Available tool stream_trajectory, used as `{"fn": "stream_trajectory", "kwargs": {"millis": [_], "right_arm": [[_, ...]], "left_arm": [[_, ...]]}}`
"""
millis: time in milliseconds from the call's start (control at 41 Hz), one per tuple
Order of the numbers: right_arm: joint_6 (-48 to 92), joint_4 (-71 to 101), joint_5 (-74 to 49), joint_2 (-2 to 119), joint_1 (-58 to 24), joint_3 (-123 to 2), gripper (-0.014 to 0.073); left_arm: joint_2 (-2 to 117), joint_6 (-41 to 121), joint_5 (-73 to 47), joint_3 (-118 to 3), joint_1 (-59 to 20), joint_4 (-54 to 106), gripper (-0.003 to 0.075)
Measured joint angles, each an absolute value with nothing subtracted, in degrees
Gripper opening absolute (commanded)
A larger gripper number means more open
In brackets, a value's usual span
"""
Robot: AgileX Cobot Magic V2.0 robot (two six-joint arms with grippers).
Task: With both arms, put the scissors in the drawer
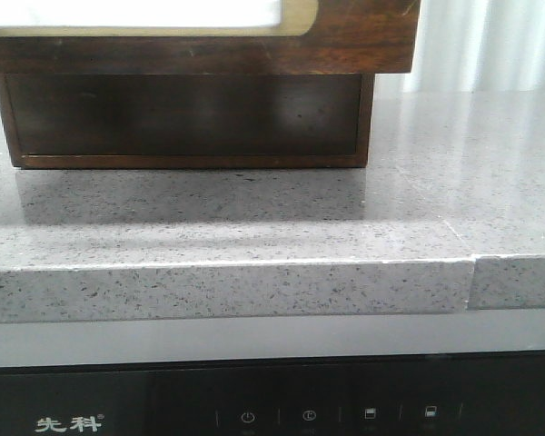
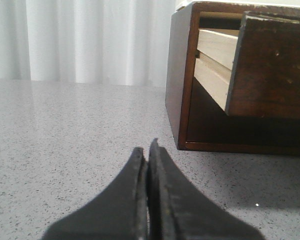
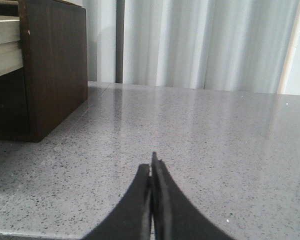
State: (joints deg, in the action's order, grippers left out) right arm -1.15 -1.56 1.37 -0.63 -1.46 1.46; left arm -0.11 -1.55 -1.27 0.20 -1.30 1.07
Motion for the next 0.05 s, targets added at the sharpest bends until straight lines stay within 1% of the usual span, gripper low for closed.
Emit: {"fn": "stream_trajectory", "kwargs": {"millis": [49], "right_arm": [[-1.15, -1.56, 1.37, -0.63, -1.46, 1.46, -0.0121]], "left_arm": [[-0.11, -1.55, -1.27, 0.20, -1.30, 1.07, -0.0020]]}}
